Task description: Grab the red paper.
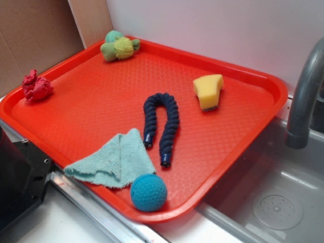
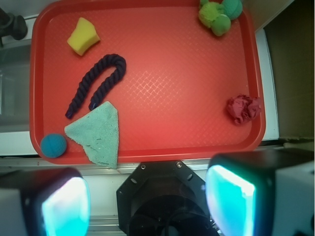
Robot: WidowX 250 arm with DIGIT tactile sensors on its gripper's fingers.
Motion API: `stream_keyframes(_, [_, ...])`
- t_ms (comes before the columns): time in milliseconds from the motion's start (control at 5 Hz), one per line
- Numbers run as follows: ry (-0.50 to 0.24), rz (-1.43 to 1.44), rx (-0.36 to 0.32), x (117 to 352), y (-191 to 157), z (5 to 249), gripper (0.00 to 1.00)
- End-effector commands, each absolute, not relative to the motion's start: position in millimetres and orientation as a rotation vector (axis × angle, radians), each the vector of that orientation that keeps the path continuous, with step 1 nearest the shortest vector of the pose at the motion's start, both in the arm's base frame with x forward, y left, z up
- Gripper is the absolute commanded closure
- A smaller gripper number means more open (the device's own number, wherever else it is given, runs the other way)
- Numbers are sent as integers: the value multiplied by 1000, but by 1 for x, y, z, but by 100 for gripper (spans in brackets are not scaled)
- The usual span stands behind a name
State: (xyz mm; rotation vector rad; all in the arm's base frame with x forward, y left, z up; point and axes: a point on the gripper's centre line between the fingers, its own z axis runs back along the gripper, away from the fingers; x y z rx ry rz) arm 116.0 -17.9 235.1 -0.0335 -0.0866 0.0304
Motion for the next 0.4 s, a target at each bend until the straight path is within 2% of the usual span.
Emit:
stream_keyframes(0, [-87, 30, -34, 116, -18, 235, 0])
stream_keyframes(200, [-116, 204, 13, 130, 10, 208, 0])
